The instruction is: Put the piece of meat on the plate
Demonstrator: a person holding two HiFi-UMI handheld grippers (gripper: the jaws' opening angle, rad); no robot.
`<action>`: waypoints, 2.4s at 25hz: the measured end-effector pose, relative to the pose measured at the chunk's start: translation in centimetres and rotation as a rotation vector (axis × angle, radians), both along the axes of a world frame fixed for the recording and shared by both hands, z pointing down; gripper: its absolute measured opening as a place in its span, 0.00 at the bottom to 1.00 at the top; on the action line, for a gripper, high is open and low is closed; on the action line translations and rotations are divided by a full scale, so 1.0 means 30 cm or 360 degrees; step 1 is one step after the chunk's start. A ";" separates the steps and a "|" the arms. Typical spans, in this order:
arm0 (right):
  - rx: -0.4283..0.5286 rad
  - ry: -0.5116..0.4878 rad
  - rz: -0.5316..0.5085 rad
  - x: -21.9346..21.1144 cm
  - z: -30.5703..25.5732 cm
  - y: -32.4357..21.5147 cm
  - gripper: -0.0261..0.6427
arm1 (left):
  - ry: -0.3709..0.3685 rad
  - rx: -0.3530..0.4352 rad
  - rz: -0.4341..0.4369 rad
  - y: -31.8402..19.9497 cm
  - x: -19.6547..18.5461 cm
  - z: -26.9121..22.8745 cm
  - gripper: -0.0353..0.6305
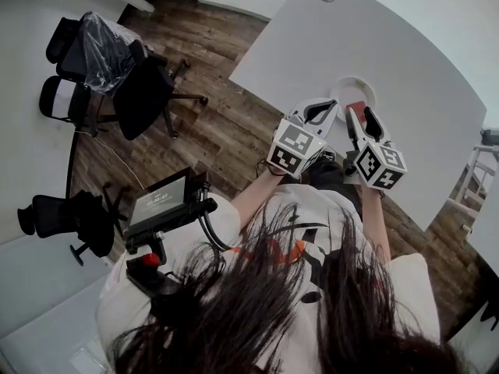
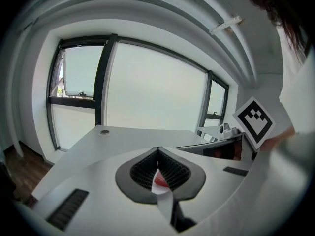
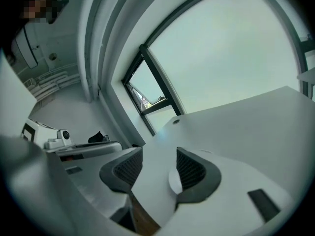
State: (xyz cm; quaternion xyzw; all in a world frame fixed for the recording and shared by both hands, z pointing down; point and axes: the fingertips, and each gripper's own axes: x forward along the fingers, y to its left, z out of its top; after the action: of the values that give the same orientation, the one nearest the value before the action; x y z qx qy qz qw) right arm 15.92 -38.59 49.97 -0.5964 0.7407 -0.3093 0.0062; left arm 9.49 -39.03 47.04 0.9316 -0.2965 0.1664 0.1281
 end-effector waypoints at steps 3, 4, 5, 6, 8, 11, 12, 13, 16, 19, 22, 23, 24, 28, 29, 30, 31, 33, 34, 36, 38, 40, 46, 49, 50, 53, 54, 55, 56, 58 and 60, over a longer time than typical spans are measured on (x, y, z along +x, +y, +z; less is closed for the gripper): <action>0.0030 -0.0061 0.0045 -0.041 -0.026 0.042 0.19 | 0.0012 0.0016 0.0013 0.043 -0.035 -0.008 0.06; 0.0038 -0.0078 0.0049 -0.057 -0.032 0.057 0.16 | 0.0017 0.0027 0.0015 0.056 -0.048 -0.013 0.06; 0.0047 -0.0094 0.0049 -0.075 -0.038 0.074 0.16 | 0.0021 0.0037 0.0019 0.072 -0.061 -0.016 0.06; 0.0056 -0.0105 0.0047 -0.095 -0.044 0.094 0.16 | 0.0021 0.0037 0.0025 0.094 -0.076 -0.011 0.06; 0.0073 -0.0113 0.0047 -0.136 -0.057 0.147 0.16 | 0.0025 0.0032 0.0038 0.148 -0.109 -0.003 0.06; 0.0086 -0.0124 0.0054 -0.194 -0.073 0.237 0.16 | 0.0045 0.0039 0.0055 0.230 -0.154 -0.020 0.06; 0.0087 -0.0132 0.0056 -0.210 -0.072 0.258 0.16 | 0.0056 0.0037 0.0060 0.249 -0.166 -0.022 0.06; 0.0085 -0.0139 0.0056 -0.225 -0.065 0.271 0.16 | 0.0067 0.0034 0.0064 0.261 -0.175 -0.017 0.06; 0.0067 -0.0133 0.0048 -0.264 -0.025 0.290 0.16 | 0.0079 0.0019 0.0072 0.274 -0.199 0.025 0.06; 0.0044 -0.0114 0.0060 -0.296 -0.034 0.375 0.16 | 0.0096 -0.0001 0.0086 0.347 -0.229 0.017 0.06; 0.0039 -0.0103 0.0088 -0.303 -0.080 0.492 0.16 | 0.0131 -0.0012 0.0094 0.451 -0.241 -0.029 0.06; 0.0038 -0.0097 0.0093 -0.302 -0.088 0.518 0.16 | 0.0140 -0.0015 0.0096 0.474 -0.241 -0.036 0.06; 0.0035 -0.0092 0.0098 -0.299 -0.090 0.538 0.16 | 0.0145 -0.0019 0.0100 0.491 -0.238 -0.037 0.06; 0.0017 -0.0094 0.0120 -0.272 -0.074 0.597 0.16 | 0.0152 -0.0034 0.0119 0.544 -0.208 -0.023 0.06; 0.0015 -0.0095 0.0126 -0.263 -0.071 0.610 0.16 | 0.0151 -0.0034 0.0125 0.557 -0.197 -0.022 0.06; 0.0017 -0.0096 0.0132 -0.254 -0.070 0.622 0.16 | 0.0150 -0.0032 0.0130 0.570 -0.186 -0.022 0.06; 0.0020 -0.0098 0.0134 -0.247 -0.070 0.636 0.16 | 0.0148 -0.0029 0.0134 0.584 -0.176 -0.023 0.06; 0.0028 -0.0106 0.0130 -0.238 -0.074 0.678 0.16 | 0.0141 -0.0025 0.0135 0.624 -0.156 -0.026 0.06; 0.0032 -0.0110 0.0126 -0.234 -0.077 0.706 0.16 | 0.0139 -0.0021 0.0132 0.649 -0.146 -0.029 0.06; 0.0039 -0.0112 0.0120 -0.219 -0.085 0.769 0.16 | 0.0138 -0.0010 0.0120 0.707 -0.124 -0.041 0.06; 0.0047 -0.0110 0.0119 -0.192 -0.094 0.838 0.16 | 0.0147 -0.0003 0.0114 0.774 -0.093 -0.056 0.06; 0.0060 -0.0110 0.0123 -0.153 -0.103 0.916 0.16 | 0.0157 0.0003 0.0120 0.856 -0.056 -0.067 0.06; 0.0075 -0.0112 0.0112 -0.047 -0.108 1.161 0.16 | 0.0146 0.0030 0.0067 1.110 0.001 -0.062 0.06; 0.0090 -0.0116 0.0075 -0.027 -0.112 1.278 0.16 | 0.0146 0.0041 0.0005 1.223 0.000 -0.060 0.06; 0.0089 -0.0118 0.0061 -0.027 -0.111 1.318 0.16 | 0.0146 0.0039 -0.0013 1.265 -0.004 -0.058 0.06; 0.0080 -0.0123 0.0020 -0.034 -0.105 1.420 0.16 | 0.0141 0.0028 -0.0056 1.380 -0.016 -0.047 0.06; 0.0080 -0.0129 0.0010 -0.038 -0.103 1.447 0.16 | 0.0133 0.0027 -0.0062 1.414 -0.020 -0.043 0.06; 0.0081 -0.0139 0.0000 -0.044 -0.101 1.474 0.16 | 0.0123 0.0028 -0.0066 1.448 -0.026 -0.040 0.06; 0.0082 -0.0149 -0.0008 -0.052 -0.098 1.500 0.16 | 0.0112 0.0031 -0.0070 1.480 -0.033 -0.037 0.06; 0.0081 -0.0168 -0.0027 -0.074 -0.092 1.546 0.16 | 0.0096 0.0034 -0.0089 1.534 -0.057 -0.034 0.06; 0.0078 -0.0179 -0.0050 -0.110 -0.090 1.578 0.16 | 0.0088 0.0030 -0.0116 1.569 -0.093 -0.038 0.06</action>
State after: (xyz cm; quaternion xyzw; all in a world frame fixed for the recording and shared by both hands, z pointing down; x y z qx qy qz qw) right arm 12.63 8.75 47.25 -0.5660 0.7558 -0.3241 0.0574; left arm 6.71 8.06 45.91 0.9256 -0.3283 0.1330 0.1335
